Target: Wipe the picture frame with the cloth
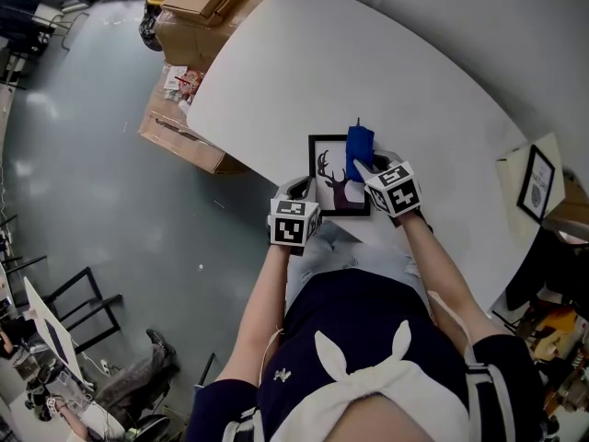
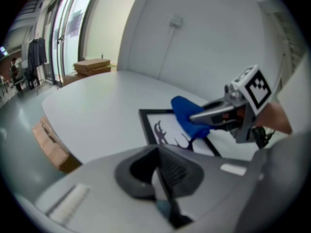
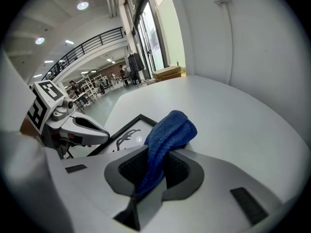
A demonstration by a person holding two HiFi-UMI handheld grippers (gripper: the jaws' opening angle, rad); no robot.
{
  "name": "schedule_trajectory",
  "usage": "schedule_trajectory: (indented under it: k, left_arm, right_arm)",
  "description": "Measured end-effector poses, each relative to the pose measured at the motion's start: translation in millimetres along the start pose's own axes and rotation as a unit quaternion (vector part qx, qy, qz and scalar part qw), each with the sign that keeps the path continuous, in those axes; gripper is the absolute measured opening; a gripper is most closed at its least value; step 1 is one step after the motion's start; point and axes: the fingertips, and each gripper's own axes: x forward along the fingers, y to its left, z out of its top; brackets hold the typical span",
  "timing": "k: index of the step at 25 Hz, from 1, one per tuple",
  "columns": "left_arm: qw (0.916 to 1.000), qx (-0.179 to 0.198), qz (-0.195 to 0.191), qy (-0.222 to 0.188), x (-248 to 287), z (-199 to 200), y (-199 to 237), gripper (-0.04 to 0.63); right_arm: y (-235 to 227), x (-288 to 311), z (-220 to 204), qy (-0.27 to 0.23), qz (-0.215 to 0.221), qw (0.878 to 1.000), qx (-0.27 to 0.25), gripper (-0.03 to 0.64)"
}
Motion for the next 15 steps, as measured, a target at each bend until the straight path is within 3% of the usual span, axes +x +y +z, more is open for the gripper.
schedule_trajectory:
  k: [15]
  left_arm:
    - [1.0000, -0.002, 0.001, -0.001, -0.4, -0.2, -0.4, 0.003]
  right_arm:
    - [10.0, -5.9, -11.7, 0.002, 0.018, 1.000, 0.012, 0.066]
